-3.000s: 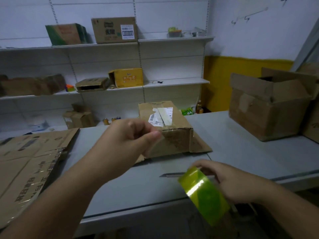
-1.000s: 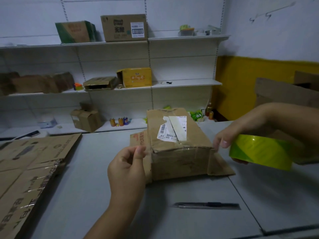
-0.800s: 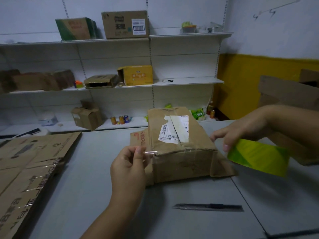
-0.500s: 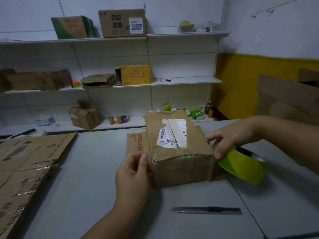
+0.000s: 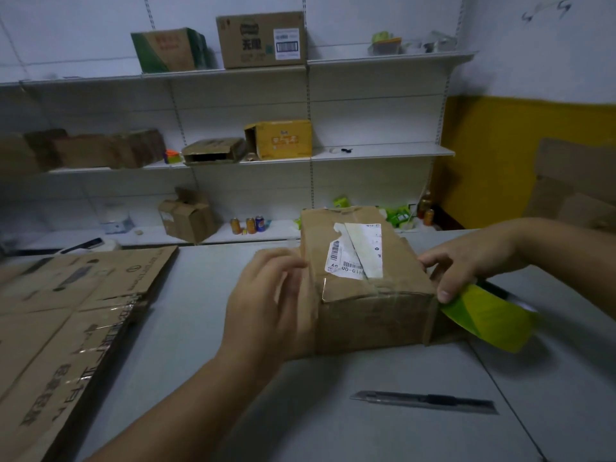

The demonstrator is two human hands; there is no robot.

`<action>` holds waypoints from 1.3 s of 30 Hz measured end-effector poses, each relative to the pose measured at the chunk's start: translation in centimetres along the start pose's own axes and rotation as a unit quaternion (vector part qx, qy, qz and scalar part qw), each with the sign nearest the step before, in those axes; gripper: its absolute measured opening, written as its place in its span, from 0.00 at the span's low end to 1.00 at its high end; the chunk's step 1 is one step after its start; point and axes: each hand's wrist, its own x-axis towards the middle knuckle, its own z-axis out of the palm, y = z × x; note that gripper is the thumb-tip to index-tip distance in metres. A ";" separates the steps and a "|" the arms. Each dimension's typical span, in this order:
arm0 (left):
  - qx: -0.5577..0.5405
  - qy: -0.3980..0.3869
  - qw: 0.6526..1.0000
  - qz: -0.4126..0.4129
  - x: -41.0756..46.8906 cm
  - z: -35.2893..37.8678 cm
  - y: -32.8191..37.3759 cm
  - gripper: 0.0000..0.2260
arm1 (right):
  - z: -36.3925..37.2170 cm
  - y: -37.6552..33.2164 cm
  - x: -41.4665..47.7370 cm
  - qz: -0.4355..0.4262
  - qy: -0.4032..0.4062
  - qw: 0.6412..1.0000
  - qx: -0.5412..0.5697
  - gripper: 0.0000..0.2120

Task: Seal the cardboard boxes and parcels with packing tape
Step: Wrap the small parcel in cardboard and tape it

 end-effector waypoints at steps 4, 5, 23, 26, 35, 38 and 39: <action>0.189 -0.246 0.931 0.193 2.4 2.2 1.3 0.23 | 0.2 -0.3 -0.4 0.015 0.004 1.000 0.014 0.39; 0.205 -0.263 0.920 0.204 2.6 2.6 1.3 0.23 | 0.3 -0.4 -0.5 0.021 0.014 1.000 0.009 0.39; 0.138 -0.362 0.919 0.069 2.0 -5.4 -1.0 0.37 | 6.8 -4.0 0.3 -0.027 -0.007 1.000 -0.002 0.08; 0.207 -0.252 0.912 0.248 2.5 -3.9 1.5 0.31 | 7.0 -4.0 0.5 -0.029 -0.021 0.999 0.013 0.07; 0.265 -0.270 0.871 0.312 1.2 1.6 0.1 0.25 | 6.6 -3.4 0.2 -0.070 -0.015 0.997 -0.031 0.31; 0.271 -0.258 0.863 0.340 1.0 1.3 -0.4 0.26 | 6.2 -2.5 -0.3 -0.153 -0.017 0.983 -0.100 0.25; 0.262 -0.263 0.865 0.336 1.2 1.0 -0.4 0.27 | 6.1 -1.8 -0.2 -0.173 -0.016 0.976 -0.128 0.23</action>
